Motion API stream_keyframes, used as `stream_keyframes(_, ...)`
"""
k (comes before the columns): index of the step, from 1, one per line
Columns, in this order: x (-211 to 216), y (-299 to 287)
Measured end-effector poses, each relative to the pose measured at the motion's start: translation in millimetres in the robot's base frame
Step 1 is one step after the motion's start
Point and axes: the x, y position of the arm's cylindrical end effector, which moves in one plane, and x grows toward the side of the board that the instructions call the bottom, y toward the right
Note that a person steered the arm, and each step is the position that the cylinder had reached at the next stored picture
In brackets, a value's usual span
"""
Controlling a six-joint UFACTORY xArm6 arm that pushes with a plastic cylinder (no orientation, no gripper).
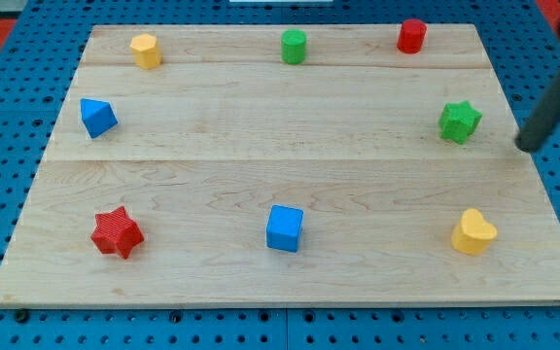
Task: Place the green star at the bottom right side of green circle
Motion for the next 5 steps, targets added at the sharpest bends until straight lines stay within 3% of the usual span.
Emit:
stream_keyframes(1, -2, -83)
stream_keyframes(2, -29, -96)
stream_keyframes(4, -23, 2)
stream_keyframes(5, -71, -61)
